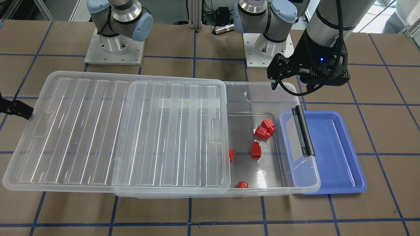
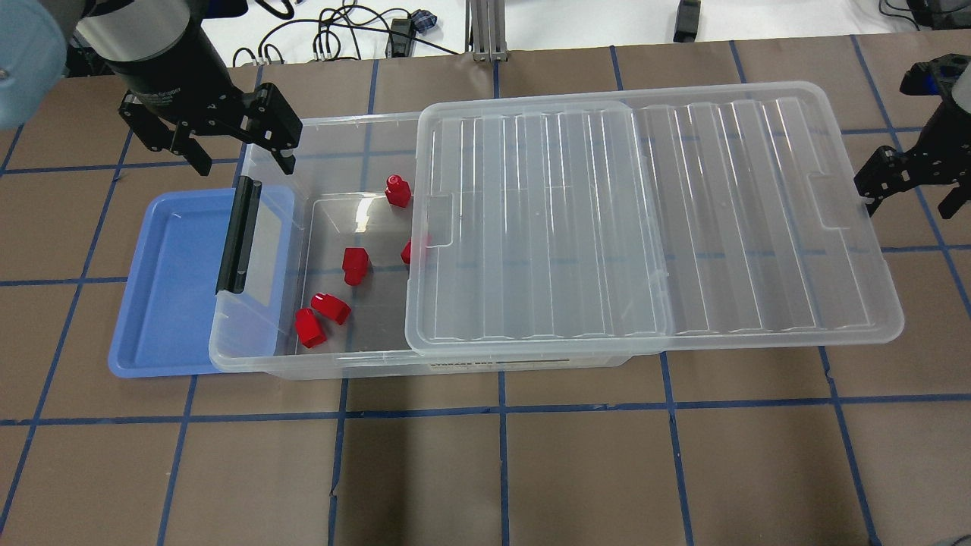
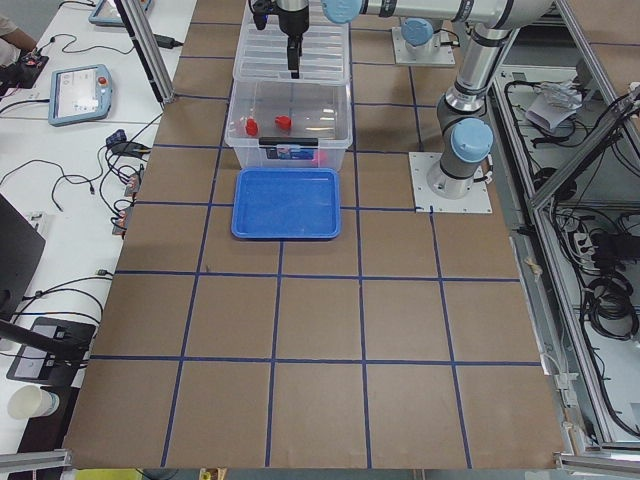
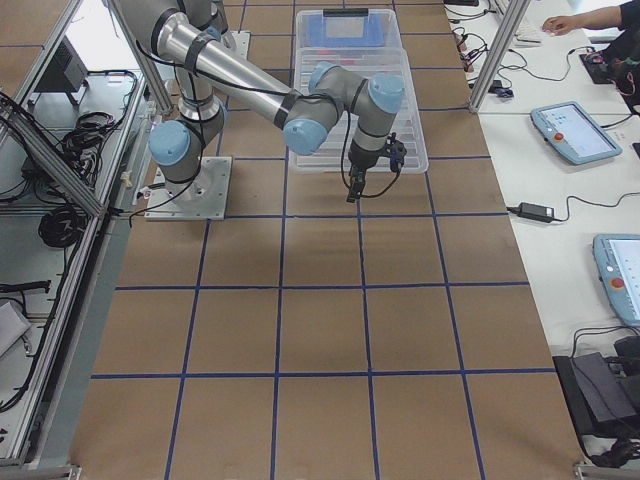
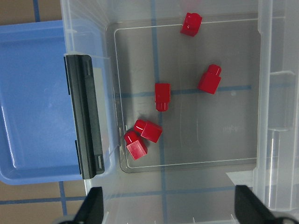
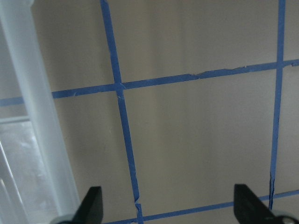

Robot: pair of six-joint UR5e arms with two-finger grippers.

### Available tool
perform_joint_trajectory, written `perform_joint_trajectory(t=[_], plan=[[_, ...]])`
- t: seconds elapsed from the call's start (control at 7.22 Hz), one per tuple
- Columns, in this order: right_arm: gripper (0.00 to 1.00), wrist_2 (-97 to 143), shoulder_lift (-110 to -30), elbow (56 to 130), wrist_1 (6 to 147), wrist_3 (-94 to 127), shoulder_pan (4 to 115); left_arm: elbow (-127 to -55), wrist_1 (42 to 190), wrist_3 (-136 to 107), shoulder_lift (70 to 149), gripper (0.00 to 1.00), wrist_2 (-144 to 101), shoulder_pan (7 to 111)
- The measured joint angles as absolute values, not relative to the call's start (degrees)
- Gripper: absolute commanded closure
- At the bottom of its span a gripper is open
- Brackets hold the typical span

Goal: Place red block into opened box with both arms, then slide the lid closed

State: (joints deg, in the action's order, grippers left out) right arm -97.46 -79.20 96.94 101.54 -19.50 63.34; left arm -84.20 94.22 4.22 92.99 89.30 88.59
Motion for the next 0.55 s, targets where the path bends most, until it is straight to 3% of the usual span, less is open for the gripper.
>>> perform_joint_trajectory(t=[0.55], plan=[[0.0, -97.12, -79.49, 97.44, 101.47, -18.01, 65.88, -84.2, 94.24, 4.22, 92.99, 0.0, 89.31, 88.59]])
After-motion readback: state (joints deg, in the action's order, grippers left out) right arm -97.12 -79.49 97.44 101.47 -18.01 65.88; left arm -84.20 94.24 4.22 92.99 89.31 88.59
